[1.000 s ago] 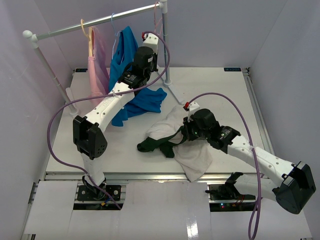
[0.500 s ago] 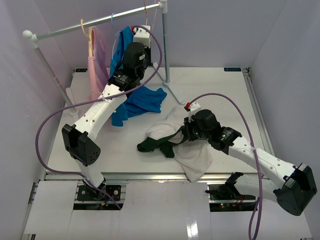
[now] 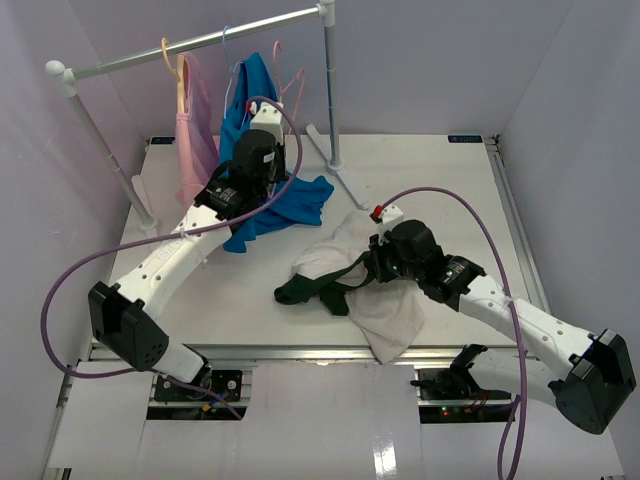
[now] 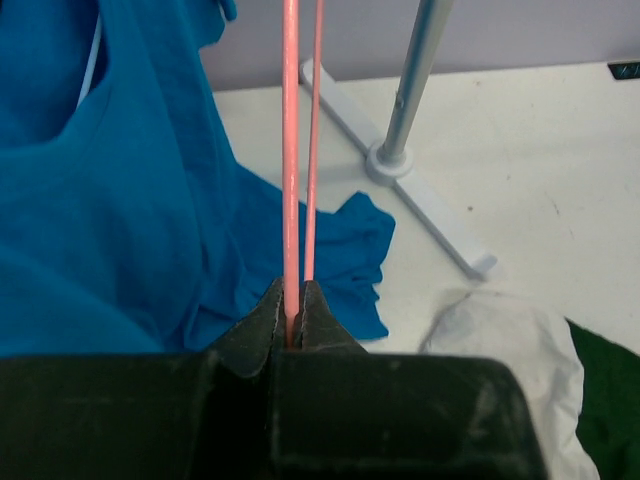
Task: Place the t-shirt on the hanger
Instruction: Pick up the hanger from the clothesline, then place the T-shirt on the hanger.
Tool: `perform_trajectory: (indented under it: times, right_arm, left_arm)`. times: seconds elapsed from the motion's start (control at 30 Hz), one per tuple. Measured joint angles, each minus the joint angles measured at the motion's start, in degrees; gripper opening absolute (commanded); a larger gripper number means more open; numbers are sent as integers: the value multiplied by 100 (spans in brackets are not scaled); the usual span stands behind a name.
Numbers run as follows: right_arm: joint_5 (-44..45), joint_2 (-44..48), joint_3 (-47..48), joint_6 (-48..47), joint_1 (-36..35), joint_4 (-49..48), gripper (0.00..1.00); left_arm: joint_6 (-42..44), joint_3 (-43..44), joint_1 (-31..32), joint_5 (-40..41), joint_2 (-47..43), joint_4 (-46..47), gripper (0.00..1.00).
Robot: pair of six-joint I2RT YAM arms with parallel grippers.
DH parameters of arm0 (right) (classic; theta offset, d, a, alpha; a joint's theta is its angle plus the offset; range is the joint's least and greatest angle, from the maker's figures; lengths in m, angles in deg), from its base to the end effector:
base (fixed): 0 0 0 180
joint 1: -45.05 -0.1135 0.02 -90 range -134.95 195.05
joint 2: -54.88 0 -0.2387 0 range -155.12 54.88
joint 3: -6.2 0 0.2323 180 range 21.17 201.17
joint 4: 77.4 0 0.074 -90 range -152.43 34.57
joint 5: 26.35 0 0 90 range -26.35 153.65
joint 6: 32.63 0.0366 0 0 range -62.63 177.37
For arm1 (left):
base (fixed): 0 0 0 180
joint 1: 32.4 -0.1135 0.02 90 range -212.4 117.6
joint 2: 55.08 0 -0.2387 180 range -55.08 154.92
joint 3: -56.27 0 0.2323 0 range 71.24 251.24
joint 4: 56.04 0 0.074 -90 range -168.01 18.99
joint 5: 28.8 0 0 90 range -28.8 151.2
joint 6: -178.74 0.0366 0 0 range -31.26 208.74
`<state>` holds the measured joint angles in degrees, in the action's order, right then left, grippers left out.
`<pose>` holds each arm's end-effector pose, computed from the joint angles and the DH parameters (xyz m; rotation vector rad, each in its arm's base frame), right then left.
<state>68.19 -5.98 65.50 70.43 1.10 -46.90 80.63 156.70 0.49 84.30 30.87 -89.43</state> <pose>0.1673 0.1573 0.2570 -0.5319 2.1038 0.4976 0.2848 -0.1671 0.3748 0.1335 1.8702 -0.1091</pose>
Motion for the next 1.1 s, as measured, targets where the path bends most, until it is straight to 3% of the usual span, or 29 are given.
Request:
perform_trajectory:
  times: [0.23,0.43,0.7,0.87,1.1]
  right_arm:
    - [178,-73,0,35,11,-18,8]
    - [313,-506,224,209,433,208,8]
    - [178,-1101,982,441,976,555,8]
    - [119,-1509,1613,502,1090,694,8]
    - [63,-1893,1768,601,1157,801,8]
  left_arm:
    - [-489,-1190,115,-107,-1351,-418,0]
    - [-812,-1987,202,-1149,-2512,-984,0]
    - [-723,-2385,294,-2805,-3113,-1942,0]
    - [-532,-2674,299,-3248,-3431,-2465,0]
    - [-351,-2681,312,-3942,-3938,-2835,0]
